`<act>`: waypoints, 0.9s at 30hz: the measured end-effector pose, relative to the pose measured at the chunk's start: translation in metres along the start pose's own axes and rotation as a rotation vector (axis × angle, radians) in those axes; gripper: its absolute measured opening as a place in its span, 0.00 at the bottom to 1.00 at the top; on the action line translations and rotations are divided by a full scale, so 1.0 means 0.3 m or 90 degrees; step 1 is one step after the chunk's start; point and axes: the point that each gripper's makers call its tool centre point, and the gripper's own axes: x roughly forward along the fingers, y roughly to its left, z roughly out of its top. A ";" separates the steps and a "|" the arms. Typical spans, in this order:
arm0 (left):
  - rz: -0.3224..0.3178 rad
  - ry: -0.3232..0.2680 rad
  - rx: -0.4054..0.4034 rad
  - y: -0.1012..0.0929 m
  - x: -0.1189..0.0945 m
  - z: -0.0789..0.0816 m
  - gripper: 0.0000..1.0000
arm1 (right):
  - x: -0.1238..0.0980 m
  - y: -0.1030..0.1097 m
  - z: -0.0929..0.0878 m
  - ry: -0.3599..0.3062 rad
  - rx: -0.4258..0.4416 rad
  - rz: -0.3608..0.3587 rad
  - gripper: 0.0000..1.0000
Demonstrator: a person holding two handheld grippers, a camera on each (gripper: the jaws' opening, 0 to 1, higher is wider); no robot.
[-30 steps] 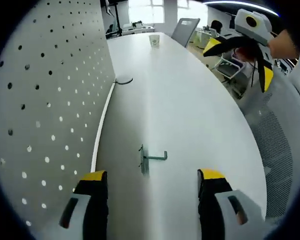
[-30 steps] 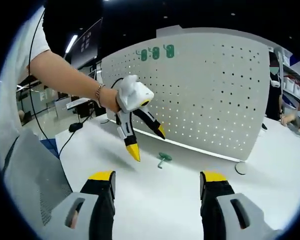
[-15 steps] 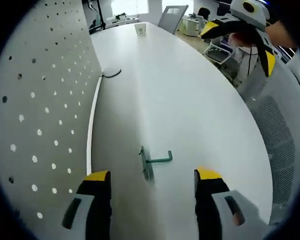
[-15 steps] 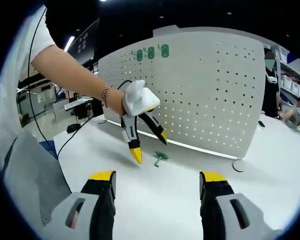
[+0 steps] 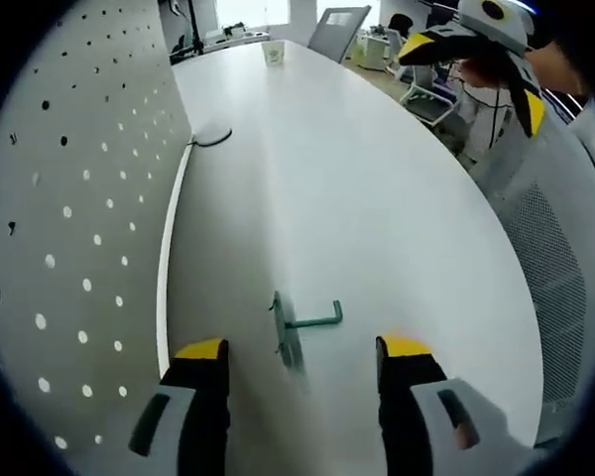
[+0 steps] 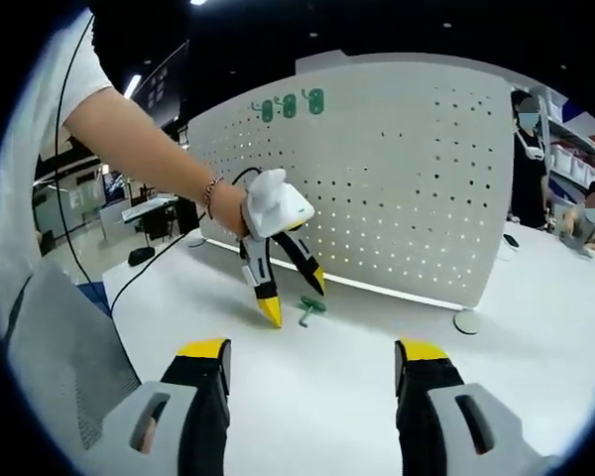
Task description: Insert the hook assembly into the mounting plate slot until the hook locks in place.
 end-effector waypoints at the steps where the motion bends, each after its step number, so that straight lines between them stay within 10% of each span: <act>1: 0.000 0.000 0.000 0.002 0.001 0.000 0.61 | 0.000 -0.001 0.001 -0.001 0.000 -0.001 0.65; 27: 0.058 -0.025 -0.069 0.042 -0.014 -0.009 0.11 | -0.013 -0.002 0.007 -0.005 -0.001 -0.005 0.62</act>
